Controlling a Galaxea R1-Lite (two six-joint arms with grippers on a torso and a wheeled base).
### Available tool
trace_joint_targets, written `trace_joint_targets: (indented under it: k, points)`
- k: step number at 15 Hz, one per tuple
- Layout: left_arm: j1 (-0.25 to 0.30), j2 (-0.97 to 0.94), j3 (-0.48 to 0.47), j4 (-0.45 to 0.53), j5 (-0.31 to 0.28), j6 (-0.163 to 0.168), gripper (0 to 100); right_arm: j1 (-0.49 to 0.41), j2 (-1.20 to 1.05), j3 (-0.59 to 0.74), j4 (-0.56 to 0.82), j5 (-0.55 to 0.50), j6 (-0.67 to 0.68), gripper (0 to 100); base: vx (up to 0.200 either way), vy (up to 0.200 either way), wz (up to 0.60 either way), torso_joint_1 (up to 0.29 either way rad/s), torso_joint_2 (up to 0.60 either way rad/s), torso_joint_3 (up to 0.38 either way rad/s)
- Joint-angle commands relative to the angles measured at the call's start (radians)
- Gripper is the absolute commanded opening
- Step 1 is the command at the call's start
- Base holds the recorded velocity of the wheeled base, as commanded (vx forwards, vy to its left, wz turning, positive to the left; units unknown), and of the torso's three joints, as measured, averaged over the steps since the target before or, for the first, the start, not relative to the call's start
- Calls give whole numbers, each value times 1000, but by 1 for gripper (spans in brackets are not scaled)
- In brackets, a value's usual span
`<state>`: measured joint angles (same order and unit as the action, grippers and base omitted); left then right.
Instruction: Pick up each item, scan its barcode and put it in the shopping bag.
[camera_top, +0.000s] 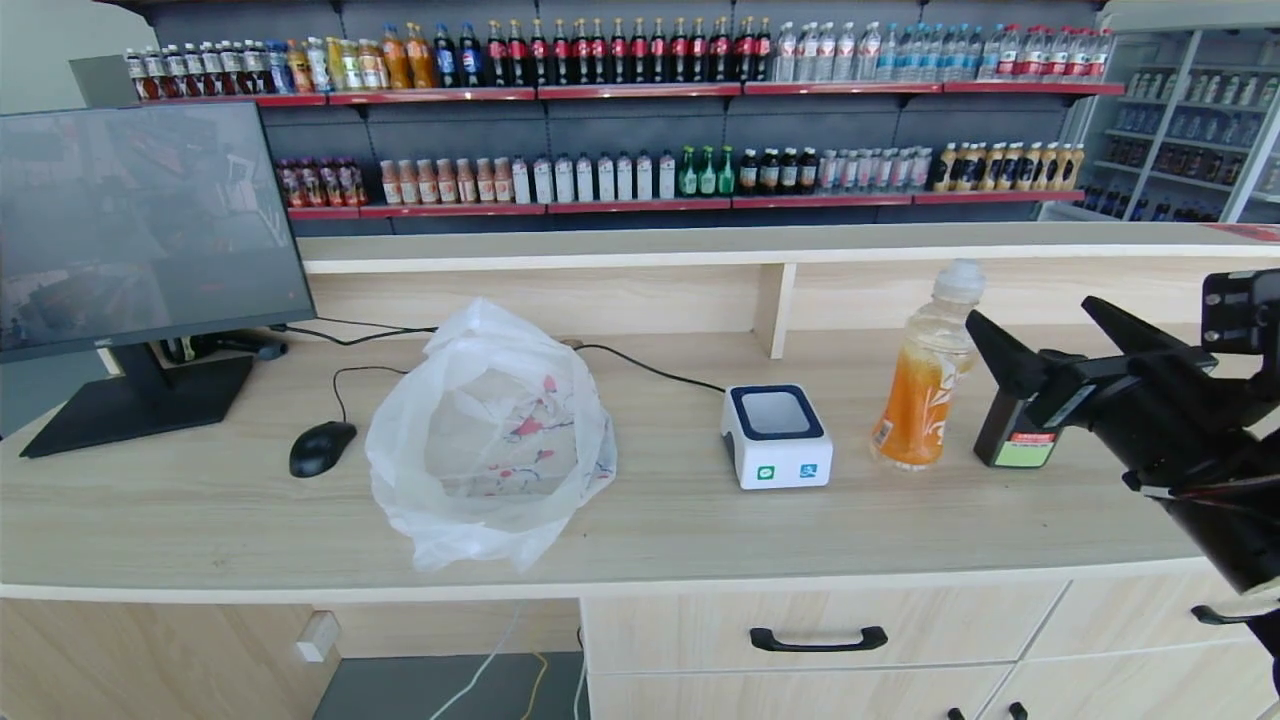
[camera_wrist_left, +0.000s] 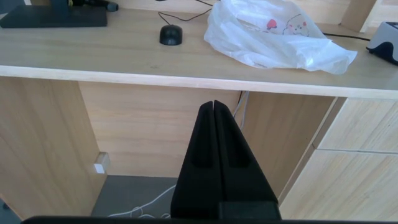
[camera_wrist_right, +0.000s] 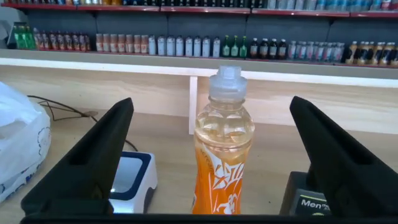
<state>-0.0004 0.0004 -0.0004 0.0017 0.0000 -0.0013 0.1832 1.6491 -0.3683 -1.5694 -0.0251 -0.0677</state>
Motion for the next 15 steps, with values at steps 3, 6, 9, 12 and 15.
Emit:
trace_joint_targets:
  k: [3, 6, 9, 12, 15]
  points:
    - [-1, 0, 0, 0, 0, 0, 0, 1, -32, 83, -1, 1, 6, 100, 0, 0, 0, 0, 0, 0]
    - [0, 0, -1, 0, 0, -3, 0, 7, -32, 118, -1, 1, 8, 100, 0, 0, 0, 0, 0, 0]
    - [0, 0, -1, 0, 0, -3, 0, 41, -45, 195, -1, 1, 39, 100, 0, 0, 0, 0, 0, 0]
    - [0, 0, -1, 0, 0, -5, 0, 44, -52, 267, -1, 1, 42, 100, 0, 0, 0, 0, 0, 0]
    - [0, 0, -1, 0, 0, -3, 0, 84, -68, 305, -1, 1, 42, 100, 0, 0, 0, 0, 0, 0]
